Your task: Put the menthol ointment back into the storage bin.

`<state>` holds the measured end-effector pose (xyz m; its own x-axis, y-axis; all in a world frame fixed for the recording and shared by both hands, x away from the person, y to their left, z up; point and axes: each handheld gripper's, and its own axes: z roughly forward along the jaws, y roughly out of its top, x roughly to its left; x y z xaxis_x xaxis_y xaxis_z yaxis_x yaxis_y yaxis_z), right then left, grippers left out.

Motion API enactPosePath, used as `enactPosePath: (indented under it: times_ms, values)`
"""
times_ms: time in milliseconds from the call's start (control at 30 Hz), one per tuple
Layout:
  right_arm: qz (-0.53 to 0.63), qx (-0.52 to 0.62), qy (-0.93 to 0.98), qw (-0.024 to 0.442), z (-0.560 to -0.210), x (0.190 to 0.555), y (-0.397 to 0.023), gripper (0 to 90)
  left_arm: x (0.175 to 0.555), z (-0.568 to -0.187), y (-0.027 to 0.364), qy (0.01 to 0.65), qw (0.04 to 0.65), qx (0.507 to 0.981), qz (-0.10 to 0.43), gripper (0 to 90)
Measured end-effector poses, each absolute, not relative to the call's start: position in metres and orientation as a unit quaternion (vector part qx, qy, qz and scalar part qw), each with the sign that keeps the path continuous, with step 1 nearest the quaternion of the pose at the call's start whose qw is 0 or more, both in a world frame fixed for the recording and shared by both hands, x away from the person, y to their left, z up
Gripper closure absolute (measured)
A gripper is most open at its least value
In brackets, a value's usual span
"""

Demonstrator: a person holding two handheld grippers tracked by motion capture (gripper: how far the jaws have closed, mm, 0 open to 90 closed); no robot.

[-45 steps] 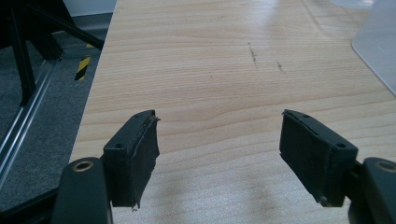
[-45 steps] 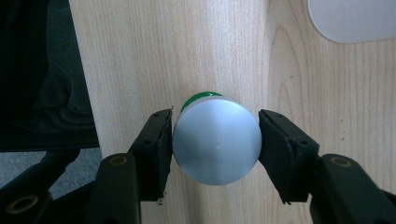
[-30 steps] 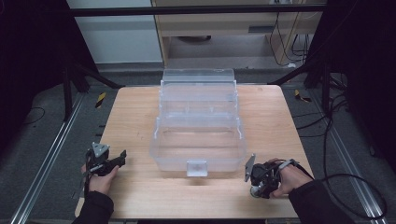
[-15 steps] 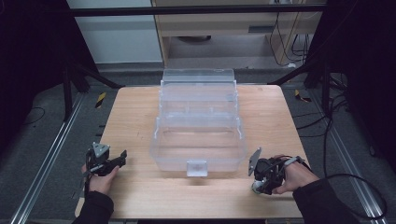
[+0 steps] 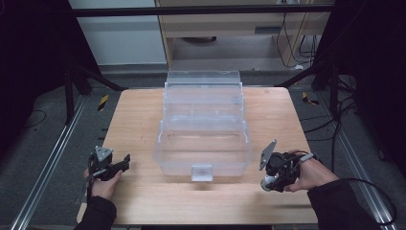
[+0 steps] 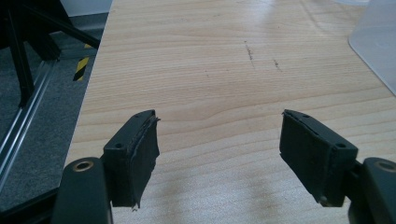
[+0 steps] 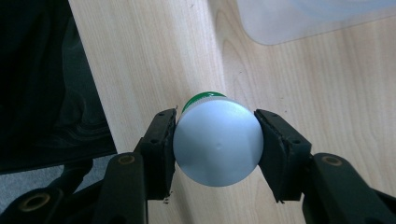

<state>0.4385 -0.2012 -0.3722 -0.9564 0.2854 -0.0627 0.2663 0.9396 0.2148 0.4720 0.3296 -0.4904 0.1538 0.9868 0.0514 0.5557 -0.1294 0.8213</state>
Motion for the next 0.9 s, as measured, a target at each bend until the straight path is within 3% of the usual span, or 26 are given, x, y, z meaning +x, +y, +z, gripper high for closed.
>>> enactPosePath:
  times_ms: [900]
  values:
    - [0.119,0.147,0.980,0.057,-0.309,0.468,-0.188,50.2,0.472,-0.490,0.330,0.567,0.338,0.680,0.319,27.7]
